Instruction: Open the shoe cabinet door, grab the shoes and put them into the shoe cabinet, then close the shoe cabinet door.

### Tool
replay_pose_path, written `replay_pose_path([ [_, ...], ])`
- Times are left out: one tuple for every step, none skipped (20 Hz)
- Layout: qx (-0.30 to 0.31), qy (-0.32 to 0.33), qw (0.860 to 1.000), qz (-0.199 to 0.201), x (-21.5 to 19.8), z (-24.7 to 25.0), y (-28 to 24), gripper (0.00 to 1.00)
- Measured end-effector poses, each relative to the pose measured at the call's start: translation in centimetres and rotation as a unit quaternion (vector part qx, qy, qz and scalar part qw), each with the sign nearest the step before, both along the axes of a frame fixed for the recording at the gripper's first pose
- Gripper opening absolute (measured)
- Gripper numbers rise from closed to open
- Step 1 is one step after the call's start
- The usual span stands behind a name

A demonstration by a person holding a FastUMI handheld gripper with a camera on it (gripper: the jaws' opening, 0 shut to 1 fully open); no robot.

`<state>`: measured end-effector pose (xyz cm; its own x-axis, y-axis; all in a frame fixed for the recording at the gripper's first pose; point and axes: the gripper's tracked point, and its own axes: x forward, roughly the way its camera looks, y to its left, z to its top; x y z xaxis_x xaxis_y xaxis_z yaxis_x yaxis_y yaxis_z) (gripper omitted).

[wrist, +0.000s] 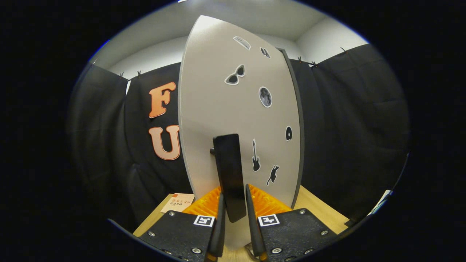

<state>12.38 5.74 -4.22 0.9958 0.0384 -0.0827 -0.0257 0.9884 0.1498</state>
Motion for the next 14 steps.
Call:
replay_pose_path([
  [-0.002, 0.000, 1.000, -0.003, -0.1, -0.1, -0.3, 0.30],
  [-0.005, 0.002, 1.000, -0.006, -0.3, -0.1, -0.7, 0.30],
  [-0.004, 0.002, 1.000, -0.008, -0.5, -0.1, -1.0, 0.30],
  [-0.004, 0.002, 1.000, -0.012, -0.6, -0.3, -1.4, 0.30],
  [-0.005, 0.002, 1.000, -0.016, -0.7, -0.2, -1.7, 0.29],
  [-0.008, 0.004, 1.000, -0.018, -0.9, -0.2, -2.1, 0.30],
  [-0.008, 0.007, 1.000, -0.023, -1.1, -0.3, -2.6, 0.30],
  [-0.009, 0.008, 1.000, -0.028, -1.2, -0.4, -3.2, 0.30],
  [-0.011, 0.008, 0.999, -0.032, -1.5, -0.6, -3.8, 0.29],
  [-0.011, 0.009, 0.999, -0.035, -1.9, -0.7, -4.2, 0.29],
  [-0.012, 0.008, 0.999, -0.039, -2.1, -0.7, -4.5, 0.29],
  [-0.013, 0.009, 0.999, -0.042, -2.3, -0.7, -5.0, 0.29],
  [-0.013, 0.010, 0.999, -0.045, -2.2, -0.7, -5.3, 0.29],
  [-0.015, 0.010, 0.999, -0.049, -2.4, -0.8, -5.8, 0.29],
])
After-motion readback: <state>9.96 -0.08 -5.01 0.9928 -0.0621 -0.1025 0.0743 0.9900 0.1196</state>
